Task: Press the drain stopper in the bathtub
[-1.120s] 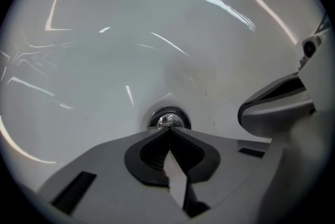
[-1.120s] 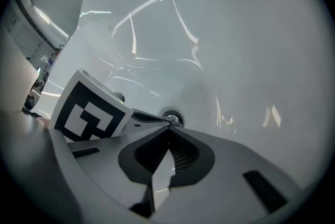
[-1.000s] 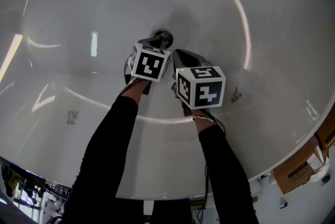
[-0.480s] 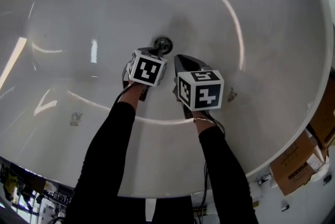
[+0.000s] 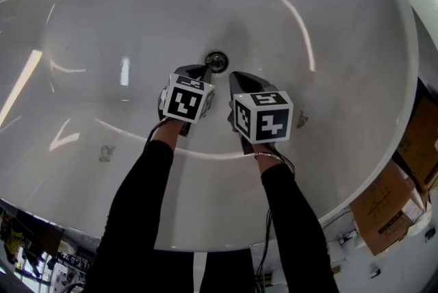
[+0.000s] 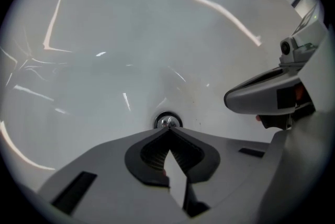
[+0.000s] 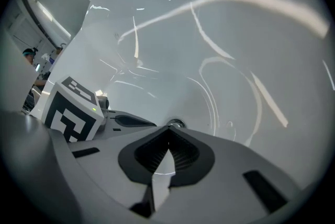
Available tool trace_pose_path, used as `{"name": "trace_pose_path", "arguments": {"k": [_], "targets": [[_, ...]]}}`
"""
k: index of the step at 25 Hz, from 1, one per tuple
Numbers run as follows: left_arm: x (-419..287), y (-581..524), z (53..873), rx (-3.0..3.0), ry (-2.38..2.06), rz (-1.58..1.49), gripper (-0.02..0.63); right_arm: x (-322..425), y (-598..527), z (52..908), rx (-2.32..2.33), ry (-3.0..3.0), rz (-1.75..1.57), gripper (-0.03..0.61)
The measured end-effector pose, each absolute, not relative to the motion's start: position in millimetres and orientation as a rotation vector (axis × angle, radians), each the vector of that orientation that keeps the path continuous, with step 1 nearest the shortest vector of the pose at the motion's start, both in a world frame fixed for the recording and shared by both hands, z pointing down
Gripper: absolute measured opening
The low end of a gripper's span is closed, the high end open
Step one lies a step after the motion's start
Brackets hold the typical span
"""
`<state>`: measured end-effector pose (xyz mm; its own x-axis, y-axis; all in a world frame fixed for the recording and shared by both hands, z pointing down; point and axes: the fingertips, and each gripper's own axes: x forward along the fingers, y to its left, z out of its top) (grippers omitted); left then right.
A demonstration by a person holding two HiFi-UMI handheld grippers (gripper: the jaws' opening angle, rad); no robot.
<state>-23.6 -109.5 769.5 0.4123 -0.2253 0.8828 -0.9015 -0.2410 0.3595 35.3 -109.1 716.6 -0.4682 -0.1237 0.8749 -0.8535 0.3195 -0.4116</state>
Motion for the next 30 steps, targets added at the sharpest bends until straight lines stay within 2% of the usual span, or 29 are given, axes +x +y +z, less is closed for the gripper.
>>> {"name": "trace_pose_path", "arguments": {"k": [30], "targets": [[-28, -121, 658, 1.781, -1.038, 0.77, 0.008, 32, -104, 654, 0.89, -1.852, 1.187, 0.0]]}}
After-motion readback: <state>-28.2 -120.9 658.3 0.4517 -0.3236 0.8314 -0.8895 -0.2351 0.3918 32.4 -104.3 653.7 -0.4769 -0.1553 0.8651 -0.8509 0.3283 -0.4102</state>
